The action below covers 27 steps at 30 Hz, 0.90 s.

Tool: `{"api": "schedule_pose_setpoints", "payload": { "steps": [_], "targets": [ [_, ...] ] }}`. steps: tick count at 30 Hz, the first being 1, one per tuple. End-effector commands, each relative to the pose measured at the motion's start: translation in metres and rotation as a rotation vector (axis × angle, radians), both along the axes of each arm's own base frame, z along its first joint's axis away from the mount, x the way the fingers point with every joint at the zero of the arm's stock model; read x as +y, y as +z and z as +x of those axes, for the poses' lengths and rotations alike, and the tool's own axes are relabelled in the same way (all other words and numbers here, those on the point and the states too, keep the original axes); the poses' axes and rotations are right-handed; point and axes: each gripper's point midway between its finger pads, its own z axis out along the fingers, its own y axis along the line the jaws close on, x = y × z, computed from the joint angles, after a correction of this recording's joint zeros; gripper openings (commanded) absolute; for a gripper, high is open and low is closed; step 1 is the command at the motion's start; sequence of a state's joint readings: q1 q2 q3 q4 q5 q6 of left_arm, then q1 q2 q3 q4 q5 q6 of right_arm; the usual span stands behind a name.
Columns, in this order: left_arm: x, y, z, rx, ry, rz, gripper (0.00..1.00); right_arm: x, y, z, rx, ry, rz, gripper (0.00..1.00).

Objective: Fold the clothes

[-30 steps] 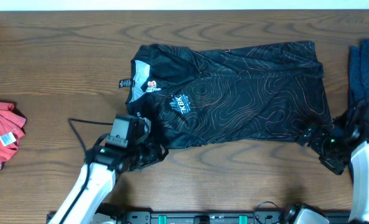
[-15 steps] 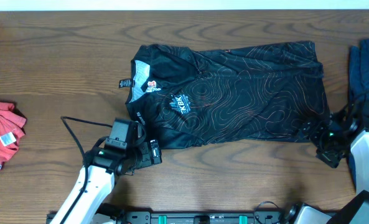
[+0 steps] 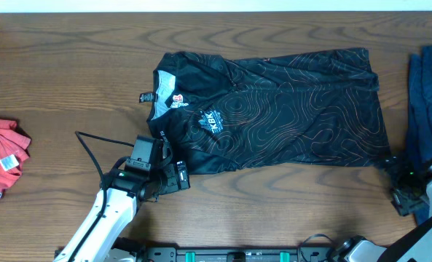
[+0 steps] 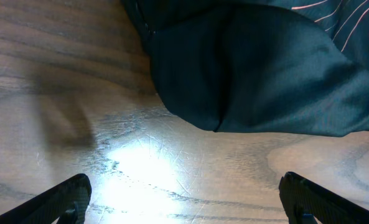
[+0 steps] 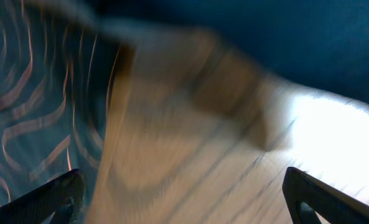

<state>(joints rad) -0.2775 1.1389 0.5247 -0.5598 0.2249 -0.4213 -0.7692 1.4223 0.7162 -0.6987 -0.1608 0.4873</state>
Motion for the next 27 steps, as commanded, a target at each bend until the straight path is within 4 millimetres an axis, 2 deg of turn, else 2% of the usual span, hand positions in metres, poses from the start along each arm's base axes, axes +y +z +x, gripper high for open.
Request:
{"api": "schedule_pose_setpoints", "payload": {
  "steps": [1, 5, 12, 14, 18, 23, 27],
  "targets": [
    [0.003, -0.003, 0.0, -0.002, -0.001, 0.019, 0.98, -0.012, -0.005, -0.003, 0.005, -0.089, -0.033, 0.99],
    [0.003, -0.002, 0.003, -0.013, -0.001, 0.015, 0.98, -0.013, -0.019, 0.004, -0.032, -0.079, -0.039, 0.99],
    [0.001, 0.0, 0.008, -0.036, -0.001, 0.009, 0.98, 0.003, -0.062, 0.004, 0.012, -0.039, 0.063, 0.99],
    [0.001, 0.001, 0.009, -0.042, -0.001, 0.007, 0.98, 0.006, -0.07, 0.008, 0.007, -0.028, 0.082, 0.94],
    [0.0, 0.001, 0.011, -0.048, -0.001, 0.005, 0.98, 0.013, -0.075, 0.026, -0.062, 0.015, 0.118, 0.86],
    [0.0, 0.001, 0.011, -0.049, 0.0, 0.005, 0.98, 0.027, -0.076, 0.033, -0.055, 0.065, 0.127, 0.86],
    [0.0, 0.001, 0.011, -0.049, 0.0, 0.005, 0.98, 0.043, -0.079, 0.025, 0.013, 0.054, 0.156, 0.91]
  ]
}}
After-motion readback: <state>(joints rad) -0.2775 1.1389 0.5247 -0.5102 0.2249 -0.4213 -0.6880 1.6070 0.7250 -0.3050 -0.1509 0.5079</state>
